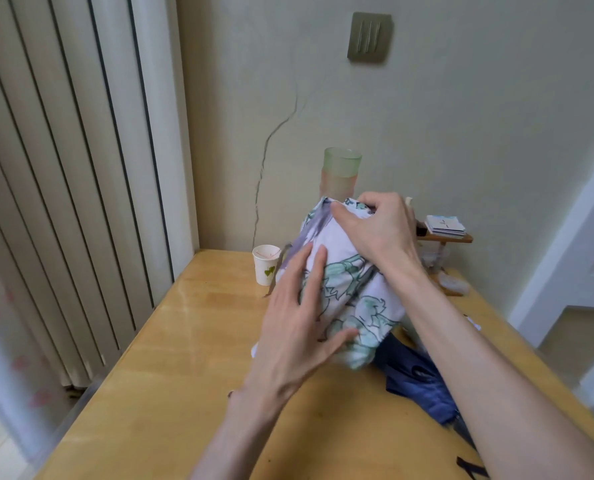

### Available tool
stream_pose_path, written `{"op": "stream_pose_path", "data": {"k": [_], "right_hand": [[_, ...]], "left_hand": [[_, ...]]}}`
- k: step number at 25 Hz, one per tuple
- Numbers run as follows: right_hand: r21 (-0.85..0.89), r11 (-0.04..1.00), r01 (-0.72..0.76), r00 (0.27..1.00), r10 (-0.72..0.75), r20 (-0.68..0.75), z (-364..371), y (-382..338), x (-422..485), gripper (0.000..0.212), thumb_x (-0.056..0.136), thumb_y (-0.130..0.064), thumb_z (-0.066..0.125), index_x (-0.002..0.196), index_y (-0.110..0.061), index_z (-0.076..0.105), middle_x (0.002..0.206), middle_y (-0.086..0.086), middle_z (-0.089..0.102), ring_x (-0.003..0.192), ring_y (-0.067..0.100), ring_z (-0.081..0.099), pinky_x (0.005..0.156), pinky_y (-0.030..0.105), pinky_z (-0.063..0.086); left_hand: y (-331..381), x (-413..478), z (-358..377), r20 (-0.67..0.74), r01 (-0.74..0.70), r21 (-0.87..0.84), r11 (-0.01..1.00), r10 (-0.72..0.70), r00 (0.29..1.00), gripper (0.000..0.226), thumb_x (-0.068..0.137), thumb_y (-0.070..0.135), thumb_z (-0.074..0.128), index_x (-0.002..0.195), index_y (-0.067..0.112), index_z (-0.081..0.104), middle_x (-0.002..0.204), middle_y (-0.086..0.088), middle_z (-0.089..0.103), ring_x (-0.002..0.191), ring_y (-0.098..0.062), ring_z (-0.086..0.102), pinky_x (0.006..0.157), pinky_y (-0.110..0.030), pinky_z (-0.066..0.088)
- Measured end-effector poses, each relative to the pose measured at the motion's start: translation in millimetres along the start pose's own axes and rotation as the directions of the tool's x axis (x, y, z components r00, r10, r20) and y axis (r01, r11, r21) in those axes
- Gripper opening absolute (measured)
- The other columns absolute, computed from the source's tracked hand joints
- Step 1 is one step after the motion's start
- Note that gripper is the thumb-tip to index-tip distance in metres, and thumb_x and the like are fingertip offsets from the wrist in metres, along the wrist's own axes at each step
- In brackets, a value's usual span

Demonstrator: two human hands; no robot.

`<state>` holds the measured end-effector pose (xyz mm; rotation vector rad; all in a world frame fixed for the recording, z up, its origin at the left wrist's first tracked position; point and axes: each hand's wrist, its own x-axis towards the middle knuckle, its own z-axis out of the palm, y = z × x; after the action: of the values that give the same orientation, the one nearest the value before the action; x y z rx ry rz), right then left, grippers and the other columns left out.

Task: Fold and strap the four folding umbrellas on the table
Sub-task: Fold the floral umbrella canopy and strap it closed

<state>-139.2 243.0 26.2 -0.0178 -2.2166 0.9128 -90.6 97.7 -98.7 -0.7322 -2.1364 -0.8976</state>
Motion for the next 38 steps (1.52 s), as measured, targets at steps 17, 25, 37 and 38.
{"op": "stream_pose_path", "data": {"k": [17,25,37,38], "right_hand": [[-0.073,0.997,-0.022,0.938,0.046,0.345,5,-11,-3,0.05,0.089,-0.054,0.068,0.063,-0.018,0.045,0.06,-0.003,0.047,0.066,0.024,0.047,0.057,0.033,0.031],[0.02,1.0,0.002,0.977,-0.006,0.214,9,-1,-4,0.053,0.09,-0.03,0.072,0.054,-0.016,0.036,0.054,-0.001,0.025,0.058,0.02,0.026,0.056,0.035,0.021],[0.244,0.948,0.202,0.907,-0.276,0.318,4,2,-12,0.03,0.09,-0.049,0.079,0.114,-0.032,0.076,0.108,-0.019,0.075,0.103,-0.002,0.069,0.092,0.028,0.057],[0.234,0.946,0.224,0.904,-0.292,0.314,6,0,-12,0.028,0.09,-0.05,0.078,0.112,-0.032,0.076,0.106,-0.02,0.076,0.102,-0.001,0.069,0.093,0.033,0.058]], "left_hand": [[-27,-21,10,-0.132,0.326,0.086,0.941,-0.314,0.94,0.086,0.065,0.019,0.085,0.137,0.034,0.042,0.096,-0.001,0.075,0.074,-0.044,0.065,0.052,-0.04,0.051],[-30,-20,4,0.142,0.427,-0.348,0.835,-0.404,0.904,0.079,0.068,0.025,0.083,0.136,0.049,0.049,0.118,0.02,0.074,0.106,-0.006,0.072,0.087,-0.043,0.062],[-30,-16,-7,0.46,0.62,-0.554,0.556,-0.416,0.784,0.044,0.083,0.006,0.087,0.12,0.016,0.065,0.104,0.008,0.081,0.091,-0.009,0.077,0.072,-0.021,0.059],[-30,-18,-5,0.481,0.634,-0.535,0.559,-0.415,0.772,0.045,0.083,0.01,0.089,0.121,0.015,0.065,0.104,0.007,0.08,0.092,-0.009,0.076,0.074,-0.021,0.058]]}}
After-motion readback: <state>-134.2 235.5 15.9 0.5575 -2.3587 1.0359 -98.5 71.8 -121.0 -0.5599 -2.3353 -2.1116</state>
